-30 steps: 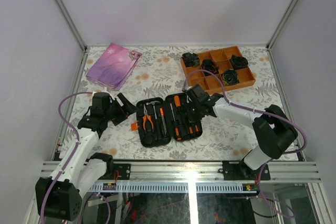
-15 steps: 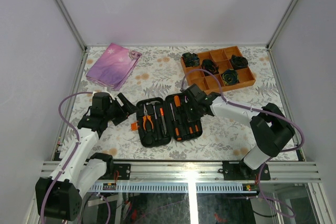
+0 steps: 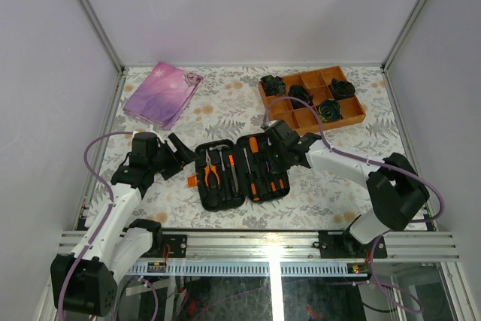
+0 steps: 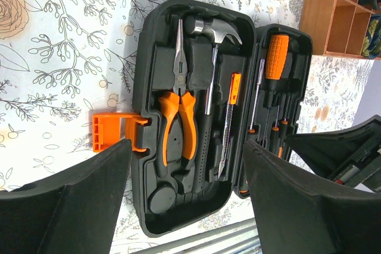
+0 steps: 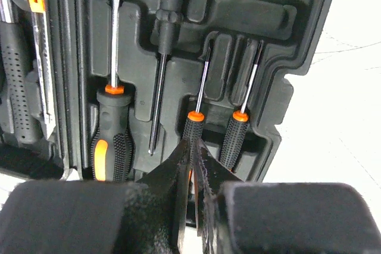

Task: Sort the tools into containers
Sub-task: Place the screwdriver in the storage box.

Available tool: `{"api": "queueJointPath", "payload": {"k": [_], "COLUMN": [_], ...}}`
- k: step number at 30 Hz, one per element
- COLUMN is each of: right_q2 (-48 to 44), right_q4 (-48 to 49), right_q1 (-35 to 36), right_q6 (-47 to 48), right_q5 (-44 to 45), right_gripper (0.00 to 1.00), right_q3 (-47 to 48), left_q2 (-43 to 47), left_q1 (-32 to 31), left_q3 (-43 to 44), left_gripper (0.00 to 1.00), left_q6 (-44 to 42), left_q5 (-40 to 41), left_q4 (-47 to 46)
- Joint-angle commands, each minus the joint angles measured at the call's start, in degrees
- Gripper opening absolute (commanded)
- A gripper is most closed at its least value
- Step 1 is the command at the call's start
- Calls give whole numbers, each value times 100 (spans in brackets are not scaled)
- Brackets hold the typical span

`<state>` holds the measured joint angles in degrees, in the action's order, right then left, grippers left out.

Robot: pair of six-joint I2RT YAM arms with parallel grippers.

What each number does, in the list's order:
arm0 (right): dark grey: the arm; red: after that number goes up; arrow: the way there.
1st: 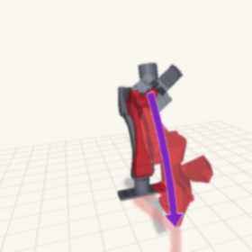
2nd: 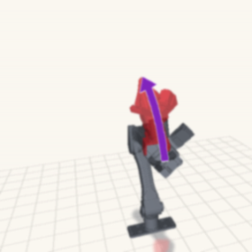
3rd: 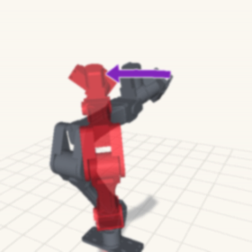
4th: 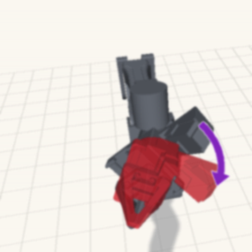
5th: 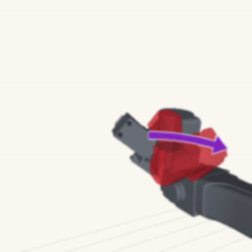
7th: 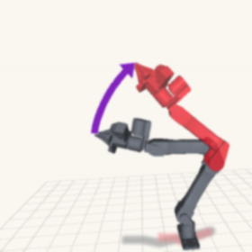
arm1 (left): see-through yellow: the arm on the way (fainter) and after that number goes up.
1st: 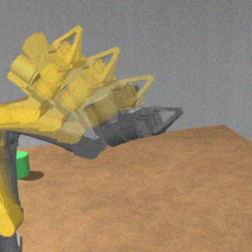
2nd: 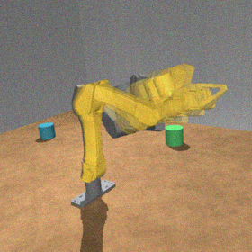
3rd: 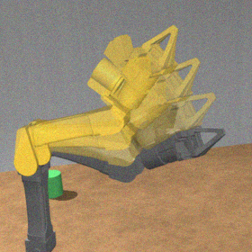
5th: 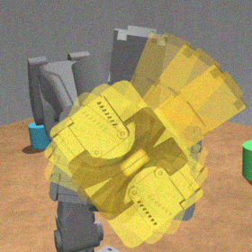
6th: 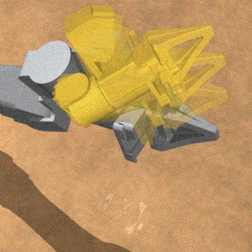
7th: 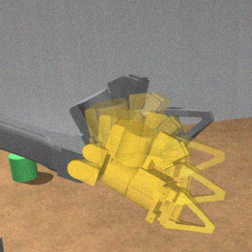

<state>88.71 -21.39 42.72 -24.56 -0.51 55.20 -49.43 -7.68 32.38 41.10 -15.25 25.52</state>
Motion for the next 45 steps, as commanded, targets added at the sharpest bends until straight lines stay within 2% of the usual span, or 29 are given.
{"api": "queueJointPath", "payload": {"k": [1,13,22,28,36,45], "right_q2": [194,625,1403,1915,2893,3741], "right_q4": [-111,-235,-866,-1100,-967,-1030], "right_q1": [37,41,192,357,899,1120], "right_q6": [-23,12,43,5,-298,-345], "right_q5": [47,-228,-199,-222,-155,-112], "right_gripper": [12,12,10,0,0,0], "right_q3": [273,345,704,779,748,820], "left_q2": [47,39,48,47,65,134], "left_q1": [48,46,48,42,47,43], "left_q3": [32,-17,-39,-56,-90,-228], "left_gripper": [73,73,73,73,73,73], "left_q6": [-111,-124,-120,-94,-78,-69], "left_q5": [-93,-95,-97,-135,-126,-185], "left_q4": [-271,-293,-324,-372,-406,-449]}}
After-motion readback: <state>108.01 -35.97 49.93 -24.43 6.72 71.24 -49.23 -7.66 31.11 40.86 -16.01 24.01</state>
